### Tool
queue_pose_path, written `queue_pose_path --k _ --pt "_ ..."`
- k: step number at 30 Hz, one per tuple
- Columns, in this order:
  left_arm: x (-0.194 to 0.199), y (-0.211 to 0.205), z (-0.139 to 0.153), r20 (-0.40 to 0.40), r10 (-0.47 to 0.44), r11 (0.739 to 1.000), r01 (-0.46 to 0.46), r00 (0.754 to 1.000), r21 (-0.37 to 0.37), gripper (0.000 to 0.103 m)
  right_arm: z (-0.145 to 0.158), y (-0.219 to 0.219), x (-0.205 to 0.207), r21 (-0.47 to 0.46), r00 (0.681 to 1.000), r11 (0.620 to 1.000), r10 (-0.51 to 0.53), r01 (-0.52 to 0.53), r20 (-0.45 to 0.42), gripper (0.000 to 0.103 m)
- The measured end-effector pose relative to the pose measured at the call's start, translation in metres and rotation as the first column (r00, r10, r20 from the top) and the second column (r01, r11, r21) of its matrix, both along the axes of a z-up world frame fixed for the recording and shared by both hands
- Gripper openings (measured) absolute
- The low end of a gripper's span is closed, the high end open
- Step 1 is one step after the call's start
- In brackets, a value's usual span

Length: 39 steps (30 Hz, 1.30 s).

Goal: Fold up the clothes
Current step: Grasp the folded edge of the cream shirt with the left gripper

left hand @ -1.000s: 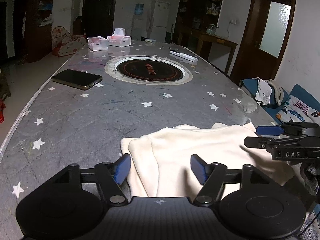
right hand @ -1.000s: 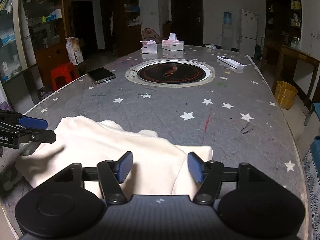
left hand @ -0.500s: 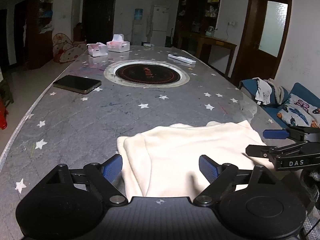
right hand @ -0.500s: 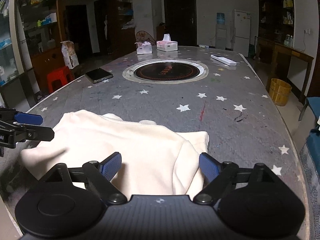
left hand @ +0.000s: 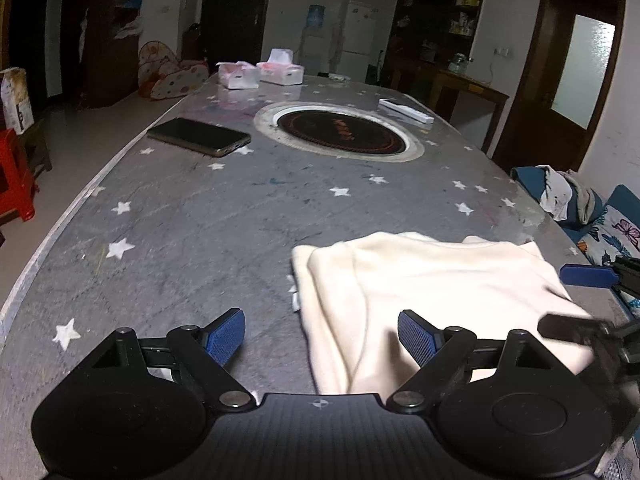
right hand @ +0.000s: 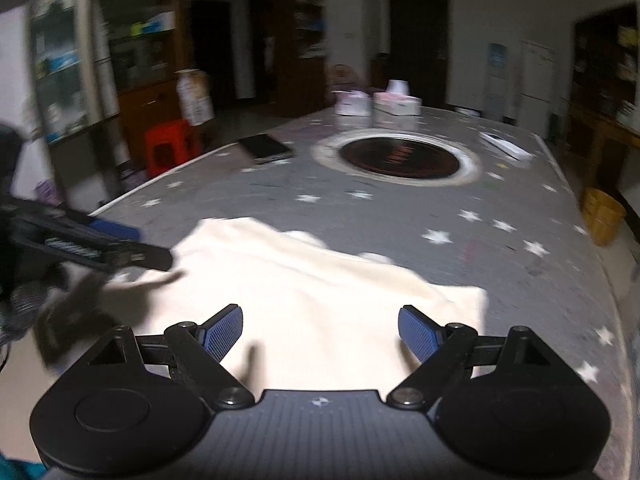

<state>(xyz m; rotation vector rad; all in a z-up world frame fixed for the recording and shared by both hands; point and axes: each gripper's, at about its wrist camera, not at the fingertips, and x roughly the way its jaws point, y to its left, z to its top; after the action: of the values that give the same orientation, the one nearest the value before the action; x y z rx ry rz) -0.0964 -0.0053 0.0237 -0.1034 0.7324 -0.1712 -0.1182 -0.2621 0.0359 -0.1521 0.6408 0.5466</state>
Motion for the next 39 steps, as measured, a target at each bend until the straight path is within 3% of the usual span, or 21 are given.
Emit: queue_pose_path --k 5,13,18,24,26,30,39 --pt "0.003 0.008 -0.001 -0.014 0.011 1.000 -0.012 1.000 -0.023 0.086 0.002 0.038 -0.017 -0.047 0.986 0.985 0.167 -0.167 0.009 0.086" --pt "0.007 0.031 -0.001 -0.038 0.075 0.993 -0.078 0.996 -0.084 0.088 -0.007 0.101 -0.041 -0.169 0.923 0.911 0.384 -0.376 0.013 0.069" --pt "0.007 0.046 -0.001 -0.061 0.107 0.982 -0.115 0.992 -0.148 0.088 -0.015 0.127 -0.049 -0.250 0.894 0.870 0.446 -0.424 0.035 0.062" --pt "0.007 0.059 -0.001 -0.090 0.121 0.961 -0.139 0.989 -0.240 0.088 -0.021 0.144 -0.046 -0.312 0.896 0.858 0.442 -0.408 0.044 0.048" --pt "0.008 0.061 0.000 -0.099 0.116 0.953 -0.139 0.988 -0.270 0.088 -0.020 0.143 -0.044 -0.308 0.898 0.861 0.438 -0.405 0.044 0.042" --pt "0.010 0.060 0.000 -0.133 0.105 0.932 -0.144 0.986 -0.332 0.088 -0.014 0.137 -0.036 -0.261 0.909 0.883 0.414 -0.390 0.042 0.018" --pt "0.024 0.055 -0.007 -0.243 0.062 0.855 -0.178 0.968 -0.488 0.087 0.019 0.102 -0.018 -0.058 0.935 0.935 0.351 -0.349 0.042 0.011"
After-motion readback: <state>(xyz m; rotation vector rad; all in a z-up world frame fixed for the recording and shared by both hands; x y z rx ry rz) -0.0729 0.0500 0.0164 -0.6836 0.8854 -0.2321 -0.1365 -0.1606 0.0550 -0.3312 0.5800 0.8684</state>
